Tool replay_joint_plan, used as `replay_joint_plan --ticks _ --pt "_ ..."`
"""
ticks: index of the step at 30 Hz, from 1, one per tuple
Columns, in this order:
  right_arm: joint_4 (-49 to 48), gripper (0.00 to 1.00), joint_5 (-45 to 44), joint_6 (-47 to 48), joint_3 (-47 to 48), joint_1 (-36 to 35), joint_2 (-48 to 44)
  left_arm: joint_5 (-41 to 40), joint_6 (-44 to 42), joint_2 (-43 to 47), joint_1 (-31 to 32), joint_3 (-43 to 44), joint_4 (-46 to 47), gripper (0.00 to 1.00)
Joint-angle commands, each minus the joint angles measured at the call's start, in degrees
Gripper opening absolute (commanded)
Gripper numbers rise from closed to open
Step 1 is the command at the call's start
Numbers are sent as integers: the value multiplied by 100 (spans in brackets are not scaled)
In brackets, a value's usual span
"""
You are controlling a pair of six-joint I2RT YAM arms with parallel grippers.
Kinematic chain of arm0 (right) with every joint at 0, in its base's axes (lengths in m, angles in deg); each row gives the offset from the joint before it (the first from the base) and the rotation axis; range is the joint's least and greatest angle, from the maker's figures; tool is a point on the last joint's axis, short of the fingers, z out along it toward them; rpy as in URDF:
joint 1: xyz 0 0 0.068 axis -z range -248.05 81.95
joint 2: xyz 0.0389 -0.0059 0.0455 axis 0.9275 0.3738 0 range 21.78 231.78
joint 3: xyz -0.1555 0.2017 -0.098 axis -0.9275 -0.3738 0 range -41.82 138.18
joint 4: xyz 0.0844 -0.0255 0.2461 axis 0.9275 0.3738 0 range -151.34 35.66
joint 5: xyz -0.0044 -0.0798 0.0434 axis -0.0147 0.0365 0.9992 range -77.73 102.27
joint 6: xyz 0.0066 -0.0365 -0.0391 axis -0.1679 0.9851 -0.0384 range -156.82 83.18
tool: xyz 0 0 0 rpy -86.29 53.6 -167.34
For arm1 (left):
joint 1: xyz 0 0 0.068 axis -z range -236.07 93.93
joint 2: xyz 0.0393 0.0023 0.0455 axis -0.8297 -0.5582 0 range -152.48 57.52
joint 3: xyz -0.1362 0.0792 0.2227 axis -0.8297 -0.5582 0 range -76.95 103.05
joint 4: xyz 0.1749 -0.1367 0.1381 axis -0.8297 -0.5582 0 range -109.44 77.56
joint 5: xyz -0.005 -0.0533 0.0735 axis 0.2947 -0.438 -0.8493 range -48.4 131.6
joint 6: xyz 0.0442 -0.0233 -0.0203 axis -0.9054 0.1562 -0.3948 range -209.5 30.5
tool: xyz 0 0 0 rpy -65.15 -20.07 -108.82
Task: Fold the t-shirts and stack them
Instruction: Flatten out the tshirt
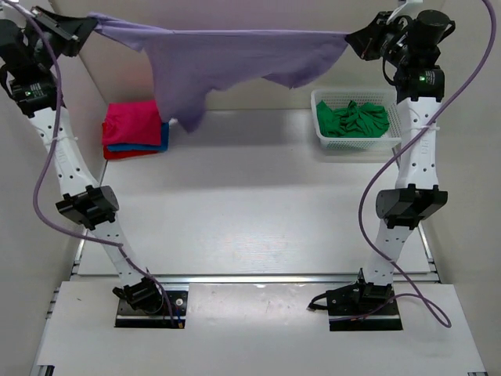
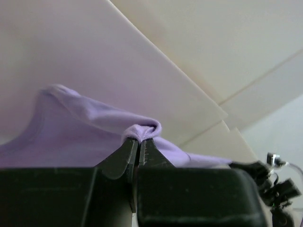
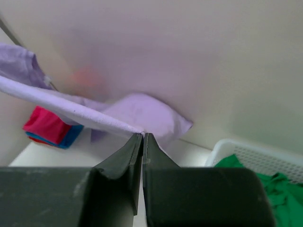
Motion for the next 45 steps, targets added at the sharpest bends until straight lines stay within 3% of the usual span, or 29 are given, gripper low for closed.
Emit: replay_joint_plan --ticks 1,2,4,8,12,14,16,19,21,22,24,28,31,34,38,45 --pt "937 0 -382 711 628 -164 289 0 -1621 573 589 368 -1906 0" --pt "1019 0 -444 792 550 -201 247 -455 -2438 670 990 369 -2856 0" --pt "1134 0 -645 1065 -28 -368 141 -1614 -3242 741 1423 369 -4115 0" --pt "1169 0 -1015 1382 -943 -623 -140 -2321 -3861 382 1775 395 -5868 0" --pt "293 0 -1287 1400 -3683 -781 -1288 -2796 -3783 785 2066 -237 -5855 0" --pt "-323 0 -1341 1374 -5201 -746 -1905 -2763 -3835 1214 2040 -989 -5907 0" --pt "-282 0 -1219 1329 -5784 -588 -2345 -2517 -3975 1696 1961 -1980 -5846 0" --pt "-351 0 -1219 1382 -6602 -553 -2819 -3050 -4090 2515 2390 -3241 -5374 0" --pt "-474 0 -1130 1373 -7078 -509 -3014 -3079 -4020 3253 2418 -4662 -4403 0" --pt "-553 1 -1130 1356 -7419 -509 -3136 -2869 -3924 3864 2313 -5903 -3560 0" --pt "-571 1 -1139 1399 -7799 -544 -3260 -2465 -3871 4763 2120 -7840 -2827 0" --pt "-484 0 -1139 1338 -8353 -596 -3489 -2578 -4265 5696 2197 -9682 -2611 0" --pt "-247 0 -1218 1381 -8617 -719 -3804 -2245 -4371 6453 2215 -10283 -2488 0" --pt "-71 0 -1271 1338 -8942 -685 -4166 -2700 -4476 7375 2479 -10398 -2803 0" --pt "377 0 -1270 1373 -9206 -614 -4709 -3394 -4749 7728 2997 -10476 -3156 0" --pt "992 0 -1288 1417 -9277 -693 -5141 -2912 -4601 8089 2866 -10862 -3253 0"
